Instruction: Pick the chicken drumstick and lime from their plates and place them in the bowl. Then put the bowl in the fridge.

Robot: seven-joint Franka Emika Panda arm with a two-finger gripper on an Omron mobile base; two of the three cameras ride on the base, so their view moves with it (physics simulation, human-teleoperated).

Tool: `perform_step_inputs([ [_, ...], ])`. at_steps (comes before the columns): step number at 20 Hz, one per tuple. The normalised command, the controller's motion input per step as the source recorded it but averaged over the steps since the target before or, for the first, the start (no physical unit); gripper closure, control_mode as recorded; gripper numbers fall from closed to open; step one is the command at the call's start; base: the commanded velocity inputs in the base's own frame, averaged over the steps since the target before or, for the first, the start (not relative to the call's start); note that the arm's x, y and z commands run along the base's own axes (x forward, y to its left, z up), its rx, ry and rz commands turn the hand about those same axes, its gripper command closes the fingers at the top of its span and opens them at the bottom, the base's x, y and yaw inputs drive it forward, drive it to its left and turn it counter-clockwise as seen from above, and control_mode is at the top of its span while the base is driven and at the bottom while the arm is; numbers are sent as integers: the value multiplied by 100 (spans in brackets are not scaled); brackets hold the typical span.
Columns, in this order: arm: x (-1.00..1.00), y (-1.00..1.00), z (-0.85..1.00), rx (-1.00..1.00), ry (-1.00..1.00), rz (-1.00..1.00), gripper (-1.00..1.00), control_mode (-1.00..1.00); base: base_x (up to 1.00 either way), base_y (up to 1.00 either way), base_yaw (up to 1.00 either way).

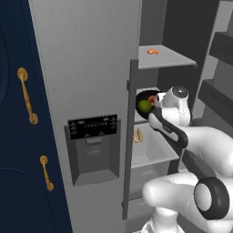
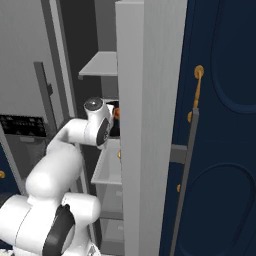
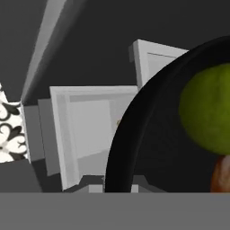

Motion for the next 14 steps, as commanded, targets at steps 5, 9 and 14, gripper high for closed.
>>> perform_step_inputs([
  [5,50,-12,-15,7,5,-1,100,-100,0,0,0],
  [9,51,-1,-15,2,0,0,100,-100,0,0,0],
  [14,49,0,-20,0,0,0,100,-100,0,0,0],
])
